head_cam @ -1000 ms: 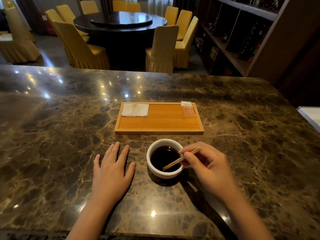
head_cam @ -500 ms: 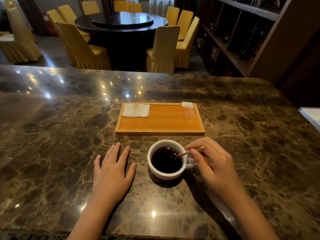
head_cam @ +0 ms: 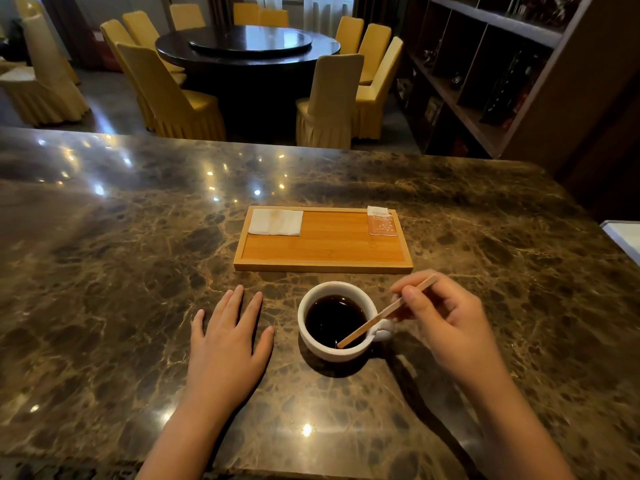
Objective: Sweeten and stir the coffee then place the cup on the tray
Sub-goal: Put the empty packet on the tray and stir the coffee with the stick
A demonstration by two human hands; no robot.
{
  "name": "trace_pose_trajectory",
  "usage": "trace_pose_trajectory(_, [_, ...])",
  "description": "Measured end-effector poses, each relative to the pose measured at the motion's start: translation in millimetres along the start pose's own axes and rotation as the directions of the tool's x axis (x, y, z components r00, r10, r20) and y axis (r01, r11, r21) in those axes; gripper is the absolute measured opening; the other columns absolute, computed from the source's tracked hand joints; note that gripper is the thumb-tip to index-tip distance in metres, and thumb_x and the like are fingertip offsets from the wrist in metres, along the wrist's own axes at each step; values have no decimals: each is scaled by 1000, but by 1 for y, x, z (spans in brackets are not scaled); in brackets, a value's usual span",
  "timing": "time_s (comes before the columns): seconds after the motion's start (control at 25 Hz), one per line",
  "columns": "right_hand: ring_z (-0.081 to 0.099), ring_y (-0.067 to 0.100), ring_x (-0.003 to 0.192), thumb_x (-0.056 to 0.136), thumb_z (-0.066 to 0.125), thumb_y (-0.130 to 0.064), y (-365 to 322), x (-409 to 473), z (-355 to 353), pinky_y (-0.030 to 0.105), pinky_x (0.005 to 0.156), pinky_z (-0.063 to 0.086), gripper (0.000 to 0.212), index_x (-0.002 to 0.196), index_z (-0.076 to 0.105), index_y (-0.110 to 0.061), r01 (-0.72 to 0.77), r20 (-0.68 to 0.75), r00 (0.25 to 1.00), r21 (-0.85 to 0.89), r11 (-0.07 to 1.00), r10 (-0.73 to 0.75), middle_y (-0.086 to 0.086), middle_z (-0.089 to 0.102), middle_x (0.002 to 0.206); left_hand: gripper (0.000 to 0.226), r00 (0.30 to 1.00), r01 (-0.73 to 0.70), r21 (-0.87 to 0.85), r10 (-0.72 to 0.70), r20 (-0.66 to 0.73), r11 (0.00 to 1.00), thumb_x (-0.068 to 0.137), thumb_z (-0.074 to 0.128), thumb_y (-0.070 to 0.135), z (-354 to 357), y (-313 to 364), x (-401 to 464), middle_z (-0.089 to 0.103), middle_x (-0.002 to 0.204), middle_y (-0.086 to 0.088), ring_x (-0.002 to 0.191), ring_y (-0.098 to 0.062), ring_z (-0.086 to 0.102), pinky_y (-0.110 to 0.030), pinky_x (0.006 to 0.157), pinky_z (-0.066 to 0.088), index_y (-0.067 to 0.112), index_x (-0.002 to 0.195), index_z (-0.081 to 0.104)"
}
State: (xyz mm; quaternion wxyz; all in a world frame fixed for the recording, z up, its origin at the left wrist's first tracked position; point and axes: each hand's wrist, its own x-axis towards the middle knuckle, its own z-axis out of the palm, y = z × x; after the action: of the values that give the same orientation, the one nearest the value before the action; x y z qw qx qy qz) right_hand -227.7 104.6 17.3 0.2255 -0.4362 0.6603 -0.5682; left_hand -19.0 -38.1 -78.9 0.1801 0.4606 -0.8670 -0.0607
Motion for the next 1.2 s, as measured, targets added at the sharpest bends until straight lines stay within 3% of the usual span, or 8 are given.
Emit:
trace_pose_trajectory(0.24, [67, 8, 72, 89, 54, -10, -8, 18, -21, 17, 64, 55, 16, 84, 67, -18, 6, -151, 988, -57, 998, -14, -1, 68, 74, 60, 1000, 2, 2, -2, -3, 1000, 83, 25, 51, 0, 0, -1, 32, 143, -10, 132, -19, 21, -53, 104, 12, 22, 134, 37])
trace_pose_trajectory(0.36, [69, 8, 73, 85, 60, -11, -19, 29, -22, 14, 62, 54, 12, 87, 70, -17, 52, -167, 984, -42, 998, -59, -3, 71, 81, 60, 1000, 5, 2, -5, -2, 1000, 83, 25, 51, 0, 0, 0, 32, 144, -9, 132, -18, 20, -53, 105, 12, 22, 135, 37])
trace_pose_trajectory(0.48, [69, 8, 78, 86, 58, -9, -28, 46, -15, 13, 65, 54, 14, 90, 68, -19, 110, -101, 989, -9, 994, -110, -2, 70, 86, 61, 1000, 14, -9, -14, -2, 1000, 83, 22, 52, -2, 0, -1, 30, 145, -8, 133, -17, 18, -51, 105, 9, 23, 135, 35])
trace_pose_trajectory(0.6, [69, 12, 80, 87, 58, -11, -27, 77, 2, 20, 70, 56, 11, 92, 68, -16, 255, 0, 967, -108, 961, -257, -1, 70, 86, 61, 1000, 16, -18, -16, 3, 1000, 83, 21, 53, -2, 1, -2, 29, 145, -7, 133, -16, 16, -50, 105, 8, 24, 136, 34])
trace_pose_trajectory(0.76, [66, 18, 82, 86, 61, -11, -12, 130, 41, 28, 73, 55, 13, 95, 69, -5, 581, 164, 811, -327, 745, -561, 9, 71, 88, 60, 1000, 21, -15, -21, -10, 1000, 83, 24, 52, -2, 3, -1, 31, 144, -8, 133, -17, 20, -50, 105, 10, 23, 135, 36])
trace_pose_trajectory(0.92, [65, 26, 79, 89, 52, -14, 1, 166, 81, 33, 66, 56, 20, 97, 65, -2, 799, 421, 600, -367, 477, -681, 17, 69, 89, 58, 1000, 28, -9, -28, -13, 1000, 84, 26, 51, -2, 3, -1, 34, 143, -8, 132, -18, 22, -50, 104, 10, 23, 134, 38])
trace_pose_trajectory(1.08, [64, 27, 66, 87, 55, -11, 12, 184, 113, 37, 52, 56, 16, 96, 63, -1, 903, 635, 405, -389, 181, -658, 18, 67, 84, 57, 999, 32, -9, -32, -15, 999, 85, 27, 50, -3, 3, -1, 33, 144, -6, 132, -15, 18, -48, 104, 9, 25, 135, 36])
trace_pose_trajectory(1.2, [62, 25, 65, 79, 67, -5, 23, 182, 123, 31, 49, 55, 19, 97, 61, 1, 938, 792, 328, -340, 74, -515, 18, 66, 82, 57, 999, 40, -19, -41, -14, 999, 85, 26, 51, -3, 3, -2, 30, 145, -5, 132, -13, 15, -48, 104, 7, 26, 136, 34])
